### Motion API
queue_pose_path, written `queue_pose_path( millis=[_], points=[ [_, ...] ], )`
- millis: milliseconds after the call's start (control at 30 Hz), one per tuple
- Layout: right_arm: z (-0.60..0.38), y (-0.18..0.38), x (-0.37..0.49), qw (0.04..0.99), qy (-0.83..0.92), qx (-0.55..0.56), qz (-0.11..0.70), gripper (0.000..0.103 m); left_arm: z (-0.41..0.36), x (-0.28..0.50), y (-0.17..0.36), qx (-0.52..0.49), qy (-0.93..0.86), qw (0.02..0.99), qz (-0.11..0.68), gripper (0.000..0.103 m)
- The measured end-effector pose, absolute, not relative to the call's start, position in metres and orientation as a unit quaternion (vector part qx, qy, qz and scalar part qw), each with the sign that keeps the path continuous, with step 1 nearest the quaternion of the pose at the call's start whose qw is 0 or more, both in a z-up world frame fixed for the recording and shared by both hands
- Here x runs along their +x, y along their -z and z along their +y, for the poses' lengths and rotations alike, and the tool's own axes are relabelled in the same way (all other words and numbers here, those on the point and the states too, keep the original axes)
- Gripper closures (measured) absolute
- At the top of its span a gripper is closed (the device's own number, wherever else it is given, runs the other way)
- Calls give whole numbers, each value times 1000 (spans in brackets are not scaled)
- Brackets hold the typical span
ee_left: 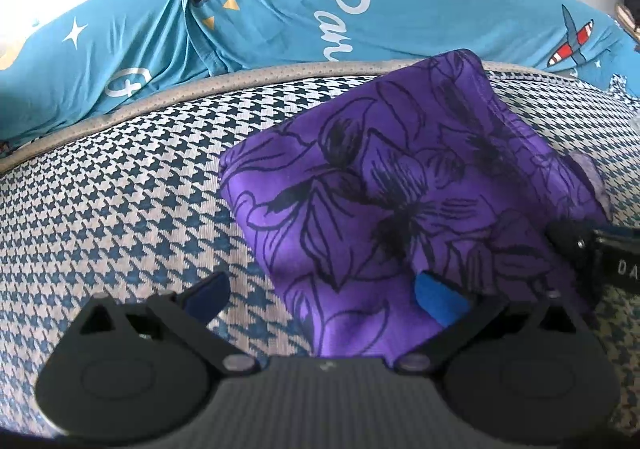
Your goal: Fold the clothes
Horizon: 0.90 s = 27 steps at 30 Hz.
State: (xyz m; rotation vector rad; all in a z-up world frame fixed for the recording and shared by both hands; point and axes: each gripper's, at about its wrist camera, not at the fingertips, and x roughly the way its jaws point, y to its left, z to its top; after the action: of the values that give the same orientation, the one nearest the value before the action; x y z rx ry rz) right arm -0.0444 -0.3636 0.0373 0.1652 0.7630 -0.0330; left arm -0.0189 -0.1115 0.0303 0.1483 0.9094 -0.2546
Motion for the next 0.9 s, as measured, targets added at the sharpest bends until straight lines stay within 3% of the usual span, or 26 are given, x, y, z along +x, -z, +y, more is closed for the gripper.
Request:
queue_pose_path(
  millis=[500, 700, 900],
  points=[
    [-397, -64, -65, 934, 20, 88, 346, 53, -101, -39, -41, 65, 133, 883, 445, 0],
    [-423, -69, -72, 932, 40, 115, 341, 33, -93, -40, -38, 47, 141, 875, 460, 0],
    [-436, -54, -72, 920, 45, 135, 366, 30, -79, -27, -35, 2, 141, 869, 474, 0]
  ],
)
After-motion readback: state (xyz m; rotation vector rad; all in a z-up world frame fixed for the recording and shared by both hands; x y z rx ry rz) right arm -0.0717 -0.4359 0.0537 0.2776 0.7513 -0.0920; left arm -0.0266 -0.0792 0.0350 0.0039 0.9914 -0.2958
